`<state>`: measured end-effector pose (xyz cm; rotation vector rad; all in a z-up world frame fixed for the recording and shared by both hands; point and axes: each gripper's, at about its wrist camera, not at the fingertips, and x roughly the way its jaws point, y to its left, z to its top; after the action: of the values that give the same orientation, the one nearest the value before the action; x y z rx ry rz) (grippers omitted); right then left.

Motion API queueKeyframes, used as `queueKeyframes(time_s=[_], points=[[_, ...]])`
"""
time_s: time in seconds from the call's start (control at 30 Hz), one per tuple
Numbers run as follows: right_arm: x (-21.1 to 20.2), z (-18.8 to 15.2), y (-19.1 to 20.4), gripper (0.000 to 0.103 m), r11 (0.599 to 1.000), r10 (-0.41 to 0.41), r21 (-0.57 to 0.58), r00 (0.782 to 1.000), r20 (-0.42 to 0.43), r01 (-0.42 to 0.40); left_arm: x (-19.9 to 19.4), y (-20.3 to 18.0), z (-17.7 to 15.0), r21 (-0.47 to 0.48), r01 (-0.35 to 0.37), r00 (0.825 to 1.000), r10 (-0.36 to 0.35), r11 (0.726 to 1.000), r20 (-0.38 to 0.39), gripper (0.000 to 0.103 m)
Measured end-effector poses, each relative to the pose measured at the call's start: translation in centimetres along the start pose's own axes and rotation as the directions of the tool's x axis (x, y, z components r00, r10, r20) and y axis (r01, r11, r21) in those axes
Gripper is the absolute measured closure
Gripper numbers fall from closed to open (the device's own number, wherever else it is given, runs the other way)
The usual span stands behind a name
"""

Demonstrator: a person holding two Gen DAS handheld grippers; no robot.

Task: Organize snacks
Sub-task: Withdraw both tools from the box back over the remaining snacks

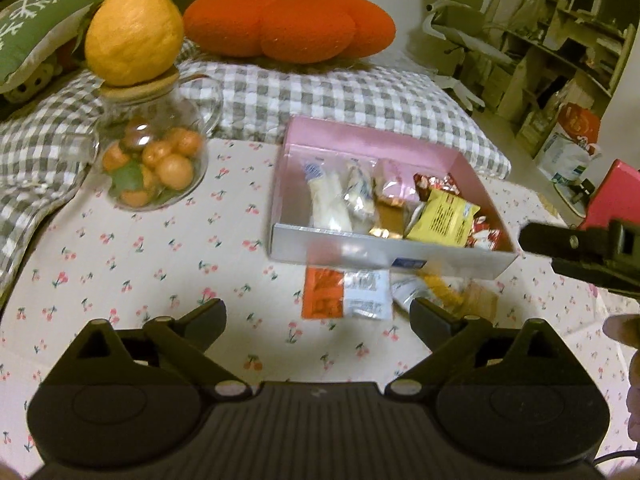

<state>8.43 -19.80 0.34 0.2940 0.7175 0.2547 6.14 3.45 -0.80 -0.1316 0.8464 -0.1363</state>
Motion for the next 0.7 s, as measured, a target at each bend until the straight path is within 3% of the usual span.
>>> queueKeyframes(time_s=[0.13,0.4,0.7], points=[[-0.1,-1.1,-0.3,0.013,0.996,-0.042,-0.078,0.999,-0.027,0.039,-0.1,0.3,-1.1,0.015,-0.012,1.000,0.012,1.000,0.002,0.005],[0.3,-2.4,-1.7,0.010,0.994,-0.075,-0.083,0.995,-0.067,0.069,0.8,0.4,-3.4,0.068,0.007,0.999,-0.003,0.998,-0.055,0.003],[1.5,-4.6,-3.1,0.010,0.975,-0.158,-0.182,0.977,-0.146,0.130,1.0,-0.8,-5.8,0.165,0.105,0.993,-0.093,0.981,-0.074,0.003]])
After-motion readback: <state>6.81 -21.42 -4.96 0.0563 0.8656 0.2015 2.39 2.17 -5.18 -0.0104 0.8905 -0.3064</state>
